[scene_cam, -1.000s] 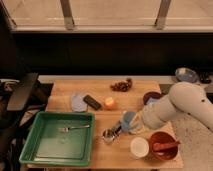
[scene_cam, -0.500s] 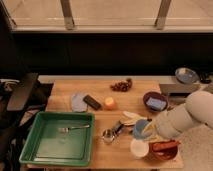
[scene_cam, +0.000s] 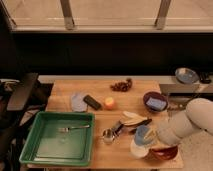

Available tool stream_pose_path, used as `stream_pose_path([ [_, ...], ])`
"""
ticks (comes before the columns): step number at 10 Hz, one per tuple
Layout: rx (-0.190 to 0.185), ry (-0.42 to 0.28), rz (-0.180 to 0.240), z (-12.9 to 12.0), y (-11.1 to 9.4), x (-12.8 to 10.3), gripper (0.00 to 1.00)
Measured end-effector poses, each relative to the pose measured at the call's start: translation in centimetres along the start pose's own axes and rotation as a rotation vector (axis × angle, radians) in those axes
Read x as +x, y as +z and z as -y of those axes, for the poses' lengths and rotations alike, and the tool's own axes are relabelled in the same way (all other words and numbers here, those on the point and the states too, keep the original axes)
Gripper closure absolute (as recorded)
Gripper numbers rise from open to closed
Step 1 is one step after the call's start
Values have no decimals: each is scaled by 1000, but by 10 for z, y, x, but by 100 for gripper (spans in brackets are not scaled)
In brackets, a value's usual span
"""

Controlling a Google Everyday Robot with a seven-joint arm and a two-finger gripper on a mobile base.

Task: Stack cups into tray

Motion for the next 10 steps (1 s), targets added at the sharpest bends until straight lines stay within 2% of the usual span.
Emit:
stream_pose_path([
  [3,-23,13,8,-8,10,7,97],
  [6,-37,16,6,-12,15,8,70],
  [7,-40,21,7,-13,17,10,58],
  [9,-45,24,8,-13,19,11,42],
  [10,-44,27,9,-13,19,11,38],
])
